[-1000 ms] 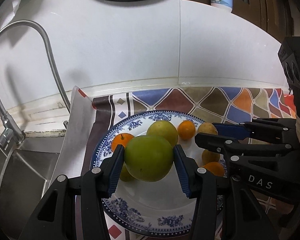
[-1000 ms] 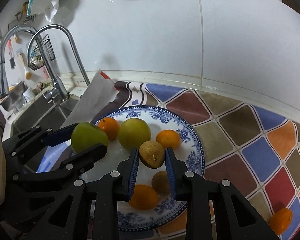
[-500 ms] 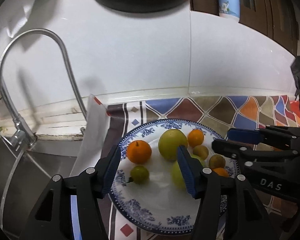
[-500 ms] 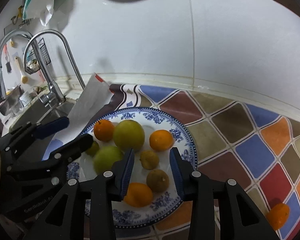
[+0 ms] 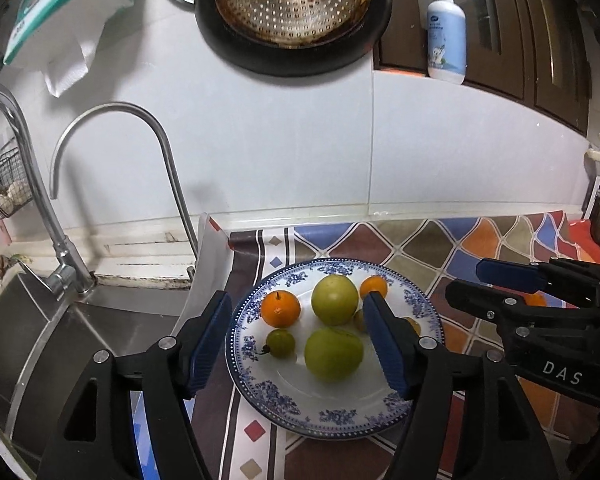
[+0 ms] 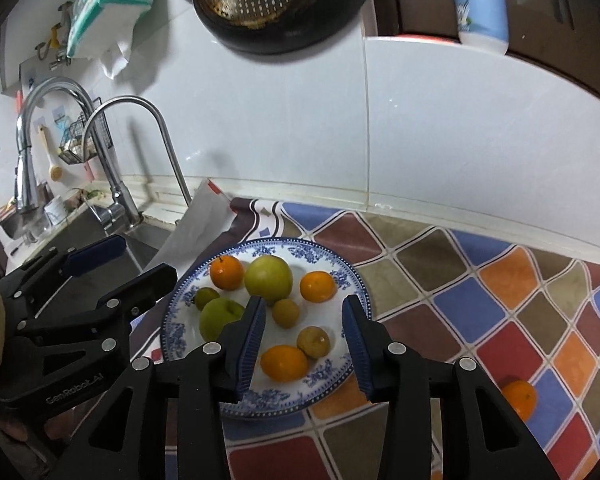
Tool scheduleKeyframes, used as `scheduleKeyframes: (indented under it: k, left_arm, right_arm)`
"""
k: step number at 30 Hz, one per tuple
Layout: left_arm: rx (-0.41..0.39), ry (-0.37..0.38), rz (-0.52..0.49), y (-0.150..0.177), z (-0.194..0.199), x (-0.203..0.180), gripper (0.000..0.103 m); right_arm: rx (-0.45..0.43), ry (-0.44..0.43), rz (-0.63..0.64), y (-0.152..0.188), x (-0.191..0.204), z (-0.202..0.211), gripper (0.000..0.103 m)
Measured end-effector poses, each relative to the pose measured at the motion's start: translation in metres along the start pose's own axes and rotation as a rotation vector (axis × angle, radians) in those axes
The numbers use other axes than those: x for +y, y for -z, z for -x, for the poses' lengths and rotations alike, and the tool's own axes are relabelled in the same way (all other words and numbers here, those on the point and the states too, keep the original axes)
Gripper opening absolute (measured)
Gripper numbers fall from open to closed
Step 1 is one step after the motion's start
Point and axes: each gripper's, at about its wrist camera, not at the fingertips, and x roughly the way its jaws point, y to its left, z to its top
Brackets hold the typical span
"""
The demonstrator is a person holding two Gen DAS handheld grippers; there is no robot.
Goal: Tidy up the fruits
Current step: 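Withdraw both tools toward the last orange and small green fruit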
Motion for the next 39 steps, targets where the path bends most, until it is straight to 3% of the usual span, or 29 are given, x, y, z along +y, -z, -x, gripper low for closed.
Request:
scheduleKeyframes:
  k: [5, 15, 19, 23, 29, 39]
  left_arm:
    - [-0.029, -0.009, -0.001, -0.001, 0.023, -0.004, 0.071]
    - [-0.078, -0.013, -0.02, 0.002, 0.066, -0.021, 0.079]
    - [-0.094, -0.009, -0.03, 0.004, 0.082, -0.031, 0.086]
    - [-0.113, 0.007, -0.056, 0.006, 0.098, -0.046, 0.09]
    - [-0.136, 0.025, -0.077, 0.009, 0.113, -0.067, 0.096]
    - [-0.132, 0.051, -0.097, 0.013, 0.119, -0.111, 0.096]
  right_arm:
    - [-0.023, 0.008, 0.0, 0.002, 0.003, 0.02, 0.041]
    - [-0.084, 0.044, 0.0, 0.013, 0.001, 0.069, 0.053]
    - [-0.102, 0.063, 0.003, 0.019, -0.002, 0.088, 0.053]
    - [-0.132, 0.083, -0.008, 0.026, -0.008, 0.11, 0.061]
    - [-0.146, 0.107, -0.018, 0.037, -0.021, 0.135, 0.061]
    - [-0.137, 0.151, -0.038, 0.052, -0.058, 0.16, 0.061]
